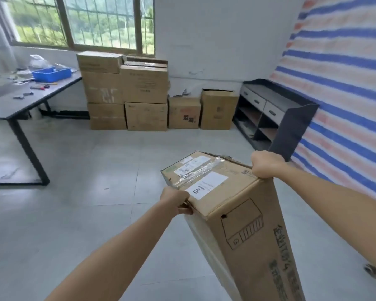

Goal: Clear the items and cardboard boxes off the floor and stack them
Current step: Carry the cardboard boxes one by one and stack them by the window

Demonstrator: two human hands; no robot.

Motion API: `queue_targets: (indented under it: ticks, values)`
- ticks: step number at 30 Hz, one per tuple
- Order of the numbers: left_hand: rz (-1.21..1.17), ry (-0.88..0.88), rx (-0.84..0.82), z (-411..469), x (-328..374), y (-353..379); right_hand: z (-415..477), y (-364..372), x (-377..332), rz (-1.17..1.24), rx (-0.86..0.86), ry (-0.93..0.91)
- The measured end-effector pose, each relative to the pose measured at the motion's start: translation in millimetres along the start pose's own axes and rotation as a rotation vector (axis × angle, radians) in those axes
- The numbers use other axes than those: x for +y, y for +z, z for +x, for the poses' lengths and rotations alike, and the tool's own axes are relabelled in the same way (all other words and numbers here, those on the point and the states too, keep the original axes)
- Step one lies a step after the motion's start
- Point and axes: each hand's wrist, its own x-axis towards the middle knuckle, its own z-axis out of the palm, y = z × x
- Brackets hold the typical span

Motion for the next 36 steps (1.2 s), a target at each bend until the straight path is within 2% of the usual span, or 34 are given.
queue_targets:
  ticks: [9,20,27,36]
  values:
    - [0.187,-0.011,-0.034,121,87,72,134,9,59,0.054,0.013,0.132]
    - [0.288,0.009,0.07,300,215,144,359,-11,115,0.14,0.019,0.052]
    - [0.232,0.014,0.163,401,283,143,494,-38,97,0.161,0.066,-0.013]
    - [0.164,0.091,0.157,578,408,94,695,-97,31,0.114,0.088,-0.019]
